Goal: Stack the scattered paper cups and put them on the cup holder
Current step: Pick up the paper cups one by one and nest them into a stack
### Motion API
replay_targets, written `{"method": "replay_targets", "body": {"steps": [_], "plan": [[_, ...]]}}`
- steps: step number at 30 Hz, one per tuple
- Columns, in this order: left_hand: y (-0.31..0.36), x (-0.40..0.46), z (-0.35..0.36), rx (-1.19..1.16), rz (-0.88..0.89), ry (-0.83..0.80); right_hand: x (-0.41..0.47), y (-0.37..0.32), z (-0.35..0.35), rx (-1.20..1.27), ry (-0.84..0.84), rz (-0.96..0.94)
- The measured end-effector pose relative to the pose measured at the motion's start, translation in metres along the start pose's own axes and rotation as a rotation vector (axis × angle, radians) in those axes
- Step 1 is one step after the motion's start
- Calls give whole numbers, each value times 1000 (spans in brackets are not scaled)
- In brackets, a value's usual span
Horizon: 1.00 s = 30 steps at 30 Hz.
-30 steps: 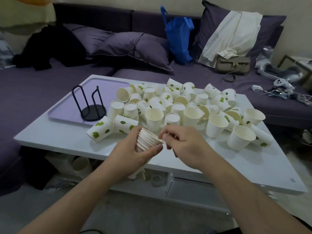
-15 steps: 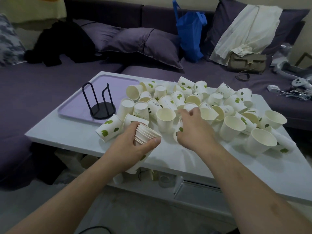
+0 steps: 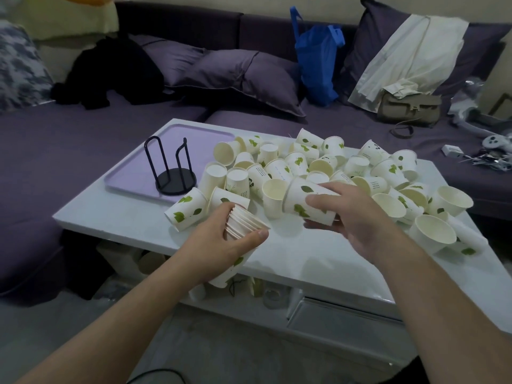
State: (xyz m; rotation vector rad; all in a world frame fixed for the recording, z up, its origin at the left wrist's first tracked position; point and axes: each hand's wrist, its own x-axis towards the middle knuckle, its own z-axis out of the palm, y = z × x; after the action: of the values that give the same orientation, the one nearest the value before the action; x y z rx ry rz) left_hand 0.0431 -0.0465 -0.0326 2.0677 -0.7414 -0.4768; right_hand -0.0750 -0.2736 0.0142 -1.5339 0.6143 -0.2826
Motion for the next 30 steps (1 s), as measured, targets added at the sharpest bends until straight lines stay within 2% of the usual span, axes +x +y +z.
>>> {"method": "replay_targets", "body": {"steps": [3, 7, 11, 13, 16, 18, 20, 28, 30], "plan": [[2, -5, 3, 1, 31, -43, -5, 6, 8, 53, -168, -62], [7, -11, 8, -6, 98, -75, -12, 16, 27, -207, -222, -161], [8, -15, 8, 9, 110, -80, -20, 14, 31, -439, -236, -284], [7, -15, 7, -1, 108, -77, -22, 12, 31, -477, -228, -340], [4, -14, 7, -24, 95, -72, -23, 12, 30, -422, -68, -389], [3, -13, 7, -40, 90, -73, -21, 13, 29, -317, 35, -386], [3, -13, 9, -47, 85, -72, -18, 14, 28, -229, 54, -361], [3, -10, 9, -98, 89, -37, -18, 22, 44, -347, -203, -207], [2, -9, 7, -91, 88, -32, -18, 22, 48, -299, -243, -180]]}}
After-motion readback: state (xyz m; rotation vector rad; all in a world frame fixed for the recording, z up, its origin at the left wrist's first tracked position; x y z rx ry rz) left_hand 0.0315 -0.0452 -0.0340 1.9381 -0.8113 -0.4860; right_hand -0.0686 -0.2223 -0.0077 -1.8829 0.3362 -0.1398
